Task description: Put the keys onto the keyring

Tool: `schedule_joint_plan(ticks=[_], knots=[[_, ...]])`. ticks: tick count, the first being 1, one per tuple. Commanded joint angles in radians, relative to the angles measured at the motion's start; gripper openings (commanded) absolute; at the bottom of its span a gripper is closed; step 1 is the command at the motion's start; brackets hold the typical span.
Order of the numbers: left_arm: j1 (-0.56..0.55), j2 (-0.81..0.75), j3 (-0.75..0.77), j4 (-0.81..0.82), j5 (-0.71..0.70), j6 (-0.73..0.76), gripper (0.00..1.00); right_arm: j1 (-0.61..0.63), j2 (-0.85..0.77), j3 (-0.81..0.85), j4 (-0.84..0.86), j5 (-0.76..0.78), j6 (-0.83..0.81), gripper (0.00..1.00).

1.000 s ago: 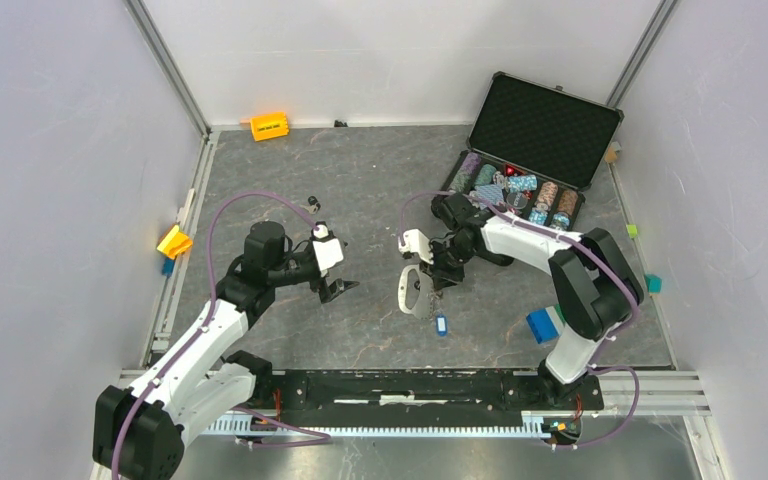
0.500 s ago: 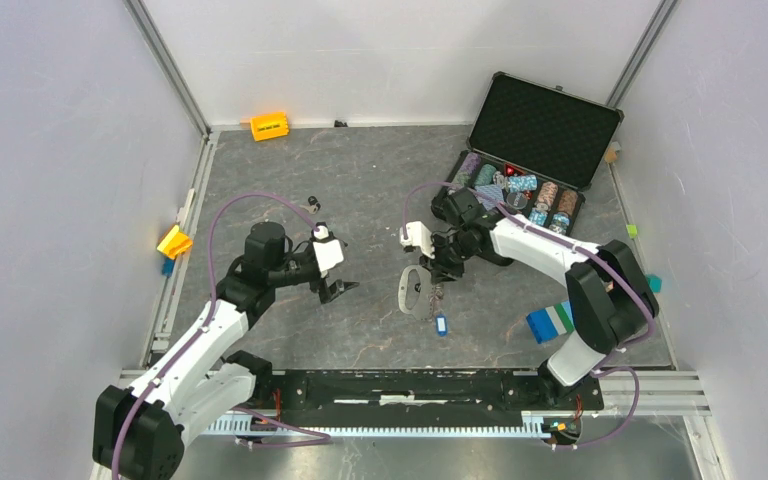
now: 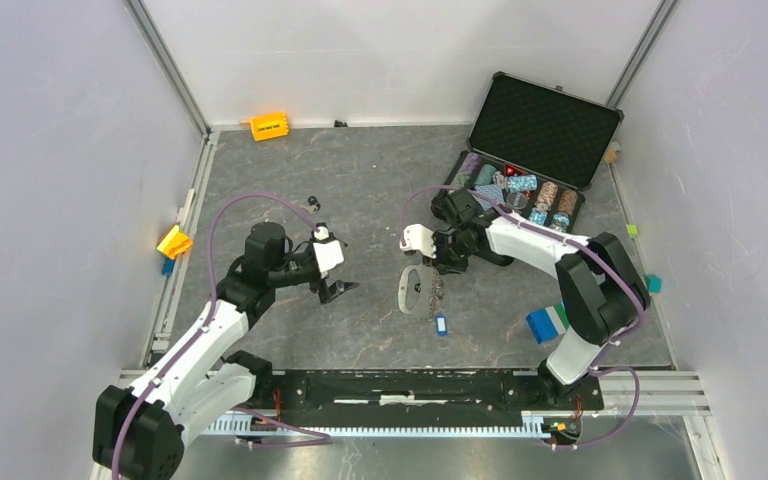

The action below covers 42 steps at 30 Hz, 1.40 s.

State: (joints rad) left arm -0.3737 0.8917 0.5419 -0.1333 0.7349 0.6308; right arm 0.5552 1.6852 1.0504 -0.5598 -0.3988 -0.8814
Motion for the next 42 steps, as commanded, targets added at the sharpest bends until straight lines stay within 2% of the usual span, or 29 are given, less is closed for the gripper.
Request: schedule_joint_plan(ticks=[1, 18, 27, 42], knots=[[-0.001, -0.009, 0.001, 0.002, 0.016, 0.034, 0.94, -0.001, 0.023, 0.045, 0.023, 0.041, -0.067, 0.26], [-0.001, -0.004, -0.003, 0.003, 0.014, 0.037, 0.94, -0.001, 0.05, 0.057, 0.014, 0.05, -0.121, 0.23], [-0.001, -0.008, -0.004, 0.003, 0.015, 0.039, 0.94, -0.002, -0.004, 0.02, -0.017, 0.054, -0.15, 0.23], [-0.001, -0.001, -0.004, 0.003, 0.015, 0.041, 0.94, -0.001, -0.056, -0.084, 0.037, 0.001, -0.143, 0.21]])
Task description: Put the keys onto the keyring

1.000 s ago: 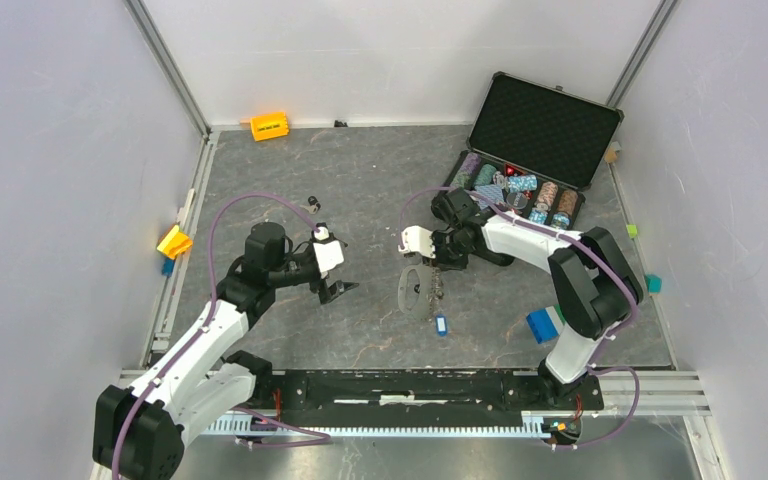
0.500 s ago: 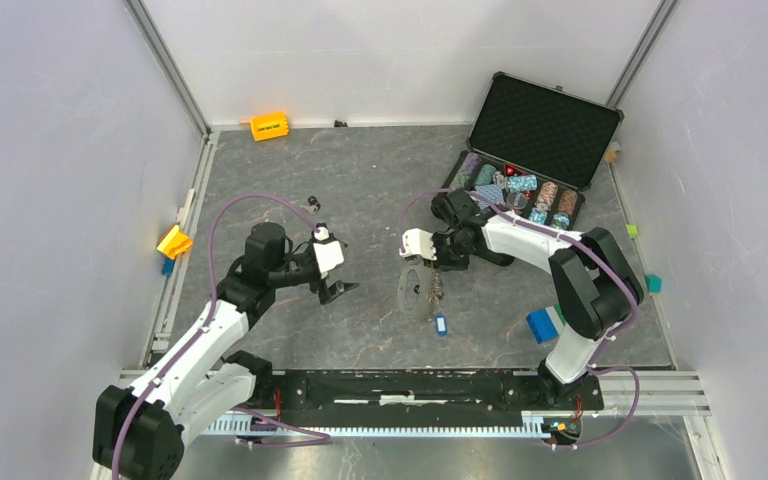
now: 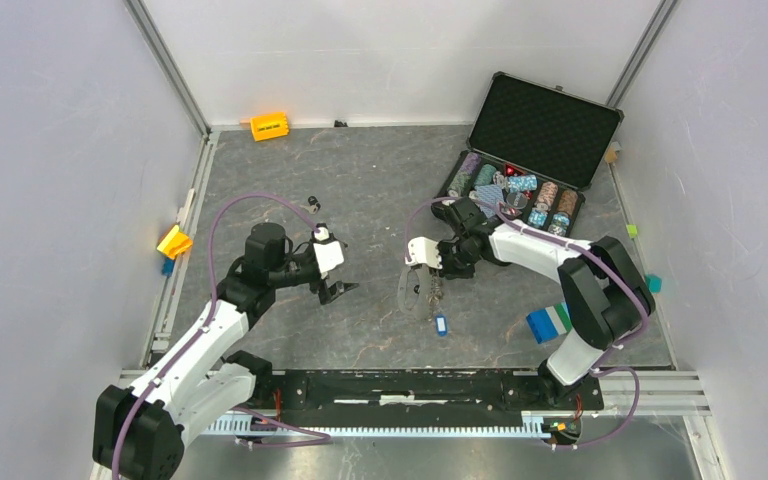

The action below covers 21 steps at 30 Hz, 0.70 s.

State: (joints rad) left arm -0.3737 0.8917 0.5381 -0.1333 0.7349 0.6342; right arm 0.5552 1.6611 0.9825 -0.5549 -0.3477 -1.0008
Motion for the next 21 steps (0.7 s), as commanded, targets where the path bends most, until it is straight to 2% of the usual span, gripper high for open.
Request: schedule_joint_plan(ticks=[1, 21], knots=[[-0.002, -0.001, -0.001, 0.003, 0.016, 0.039, 0.94, -0.001, -0.029, -0.018, 0.04, -0.051, -0.021, 0.21], [-0.001, 0.006, -0.002, 0.0, 0.016, 0.047, 0.95, 0.019, 0.052, 0.03, 0.085, -0.033, -0.018, 0.26]])
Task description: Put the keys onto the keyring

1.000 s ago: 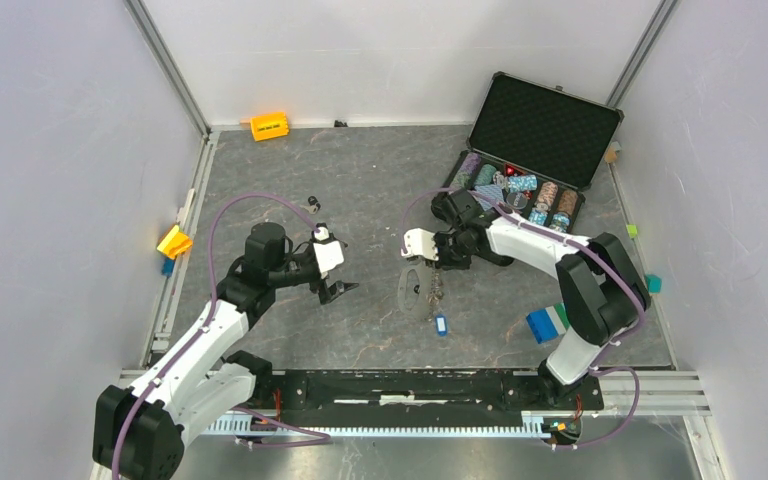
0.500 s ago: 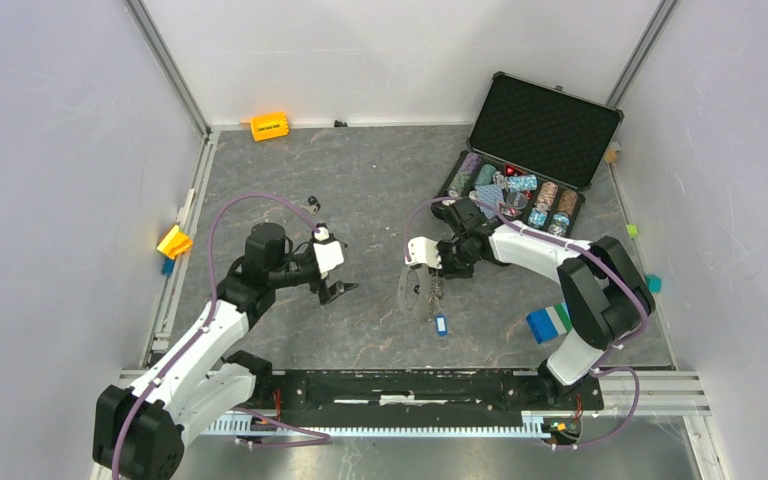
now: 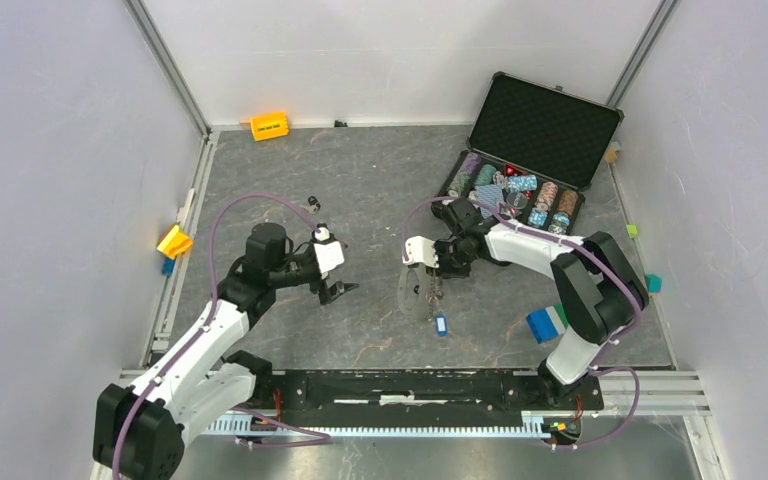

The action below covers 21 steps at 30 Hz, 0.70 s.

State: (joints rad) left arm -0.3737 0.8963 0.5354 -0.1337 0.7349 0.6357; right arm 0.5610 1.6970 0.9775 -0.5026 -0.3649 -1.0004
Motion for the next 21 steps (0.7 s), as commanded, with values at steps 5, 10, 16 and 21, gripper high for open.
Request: schedule_joint_plan(ticks=[5, 10, 16, 21], knots=[[-0.001, 0.001, -0.001, 0.0, 0.015, 0.046, 0.94, 0.021, 0.018, 0.042, 0.039, 0.001, -0.02, 0.29], [-0.001, 0.001, 0.0, 0.0, 0.017, 0.046, 0.94, 0.023, 0.01, 0.043, 0.051, 0.022, -0.02, 0.32], [-0.001, -0.002, 0.001, -0.001, 0.017, 0.046, 0.94, 0.023, 0.002, 0.044, 0.059, 0.058, -0.017, 0.33], [-0.002, -0.001, 0.001, -0.001, 0.018, 0.047, 0.95, 0.024, -0.003, 0.038, 0.073, 0.061, -0.012, 0.34]])
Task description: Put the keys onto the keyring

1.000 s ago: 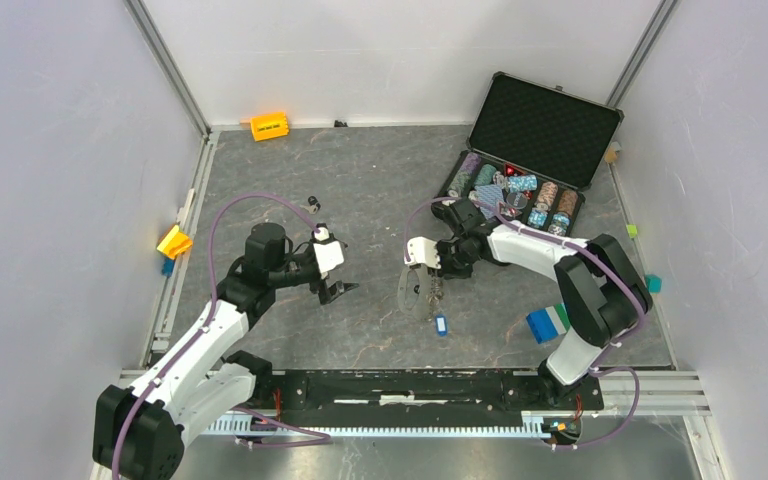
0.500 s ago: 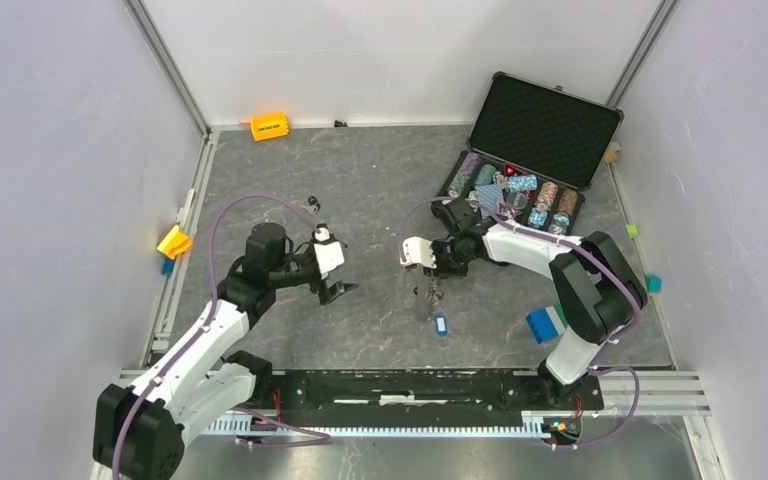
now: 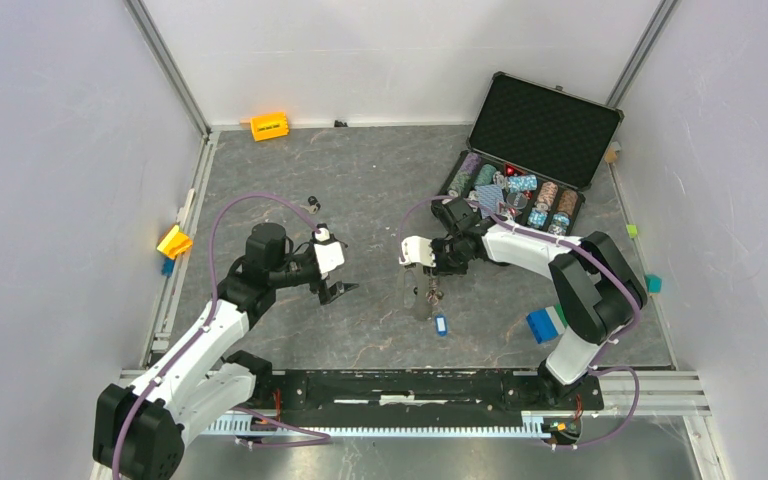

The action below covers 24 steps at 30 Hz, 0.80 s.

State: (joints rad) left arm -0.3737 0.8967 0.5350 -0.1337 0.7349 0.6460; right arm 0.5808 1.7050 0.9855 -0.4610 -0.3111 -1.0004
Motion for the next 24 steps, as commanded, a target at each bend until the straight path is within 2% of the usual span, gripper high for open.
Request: schedule_joint_plan(ticks=[1, 20, 22, 24], knots=[[-0.001, -0.001, 0.001, -0.001, 0.018, 0.038, 0.95, 0.004, -0.011, 0.034, 0.032, 0.001, -0.012, 0.34], [-0.001, -0.004, -0.003, -0.003, 0.018, 0.044, 0.95, 0.011, 0.042, 0.083, -0.02, -0.105, -0.035, 0.32], [-0.001, -0.004, -0.003, -0.004, 0.018, 0.045, 0.95, 0.013, 0.043, 0.081, -0.023, -0.106, -0.039, 0.27], [-0.002, -0.005, -0.003, -0.003, 0.018, 0.044, 0.95, 0.013, 0.04, 0.089, -0.036, -0.108, -0.043, 0.17]])
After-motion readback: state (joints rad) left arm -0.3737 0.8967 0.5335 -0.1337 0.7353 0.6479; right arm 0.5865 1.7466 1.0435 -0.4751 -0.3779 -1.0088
